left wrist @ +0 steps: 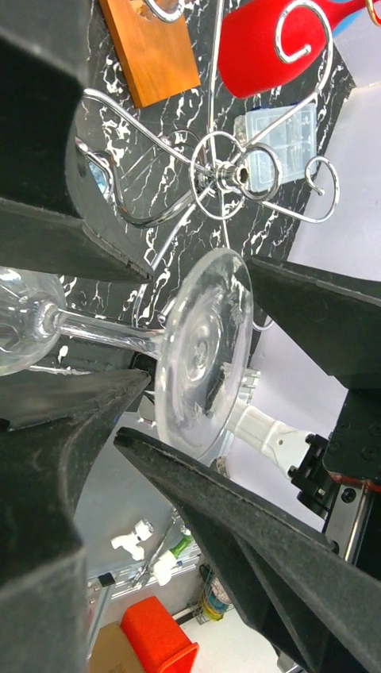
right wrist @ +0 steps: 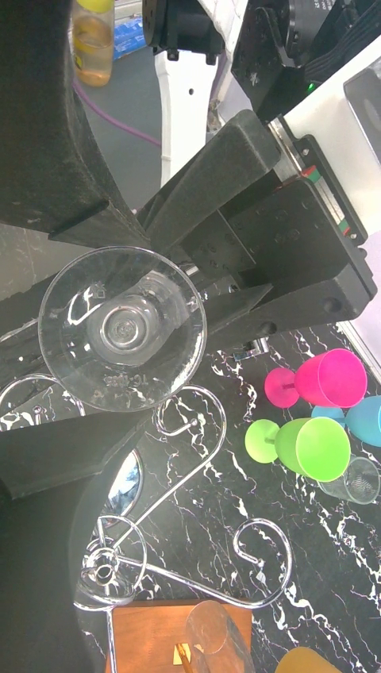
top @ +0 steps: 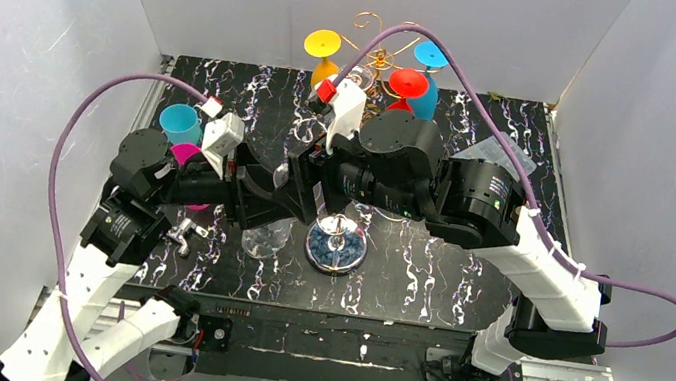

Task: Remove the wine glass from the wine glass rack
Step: Place the wine glass at the center of the board.

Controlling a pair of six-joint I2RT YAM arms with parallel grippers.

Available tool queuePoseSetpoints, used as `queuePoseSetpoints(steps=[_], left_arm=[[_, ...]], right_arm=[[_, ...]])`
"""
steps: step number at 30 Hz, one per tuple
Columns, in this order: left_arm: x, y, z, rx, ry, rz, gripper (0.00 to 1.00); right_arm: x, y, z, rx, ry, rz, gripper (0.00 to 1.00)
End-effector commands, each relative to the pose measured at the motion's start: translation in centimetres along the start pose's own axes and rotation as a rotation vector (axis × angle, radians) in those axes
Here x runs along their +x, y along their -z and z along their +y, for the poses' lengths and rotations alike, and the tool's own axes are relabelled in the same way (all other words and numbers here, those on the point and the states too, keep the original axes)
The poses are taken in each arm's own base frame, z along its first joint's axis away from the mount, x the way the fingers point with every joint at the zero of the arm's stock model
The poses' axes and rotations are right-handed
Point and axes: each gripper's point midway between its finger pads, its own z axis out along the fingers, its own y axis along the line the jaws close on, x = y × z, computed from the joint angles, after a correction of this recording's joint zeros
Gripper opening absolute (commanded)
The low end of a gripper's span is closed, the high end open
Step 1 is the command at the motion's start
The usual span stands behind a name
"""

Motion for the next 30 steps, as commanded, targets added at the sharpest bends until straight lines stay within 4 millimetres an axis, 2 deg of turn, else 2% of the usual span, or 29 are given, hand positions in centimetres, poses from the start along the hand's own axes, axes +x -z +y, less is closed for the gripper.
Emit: queuePoseSetpoints(steps=[1, 8, 13, 19, 24, 26, 27, 30], left_arm=[[-0.3, -0.7, 0.0, 0.014, -0.031, -0.011, 0.41], [0.5, -1.8, 0.1, 0.024, -0.020, 0.002, 0.34], [0.3, -2.2, 0.0, 0.026, -0.022, -0.006, 0.24], [-0.2, -2.4, -0.2, 0.021, -0.013, -0.023, 0.00], [-0.7, -2.3, -0.5, 0.009, 0.003, -0.040, 0.00], [-0.9, -2.2, -0.5, -0.002, 0.022, -0.046, 0.00], [-1.0, -2.2, -0.4, -0.009, 0.038, -0.046, 0.00], [-1.0, -2.2, 0.1, -0.050, 0.085, -0.036, 0.00]], right_arm=[[-4.1, 2.2, 1.2, -0.054, -0.043, -0.153, 0.37], [-4.3, 2.4, 1.2, -0.054, -0.045, -0.161, 0.37], [-4.2, 2.4, 1.1, -0.052, -0.045, -0.160, 0.37], [-4.1, 2.4, 1.1, -0.051, -0.045, -0.162, 0.37], [-4.0, 2.3, 1.0, -0.048, -0.046, -0.163, 0.37], [-4.0, 2.4, 0.9, -0.044, -0.047, -0.165, 0.43], [-4.0, 2.4, 0.8, -0.042, -0.047, -0.167, 0.51], [-4.0, 2.5, 0.7, -0.040, -0.049, -0.179, 0.84]])
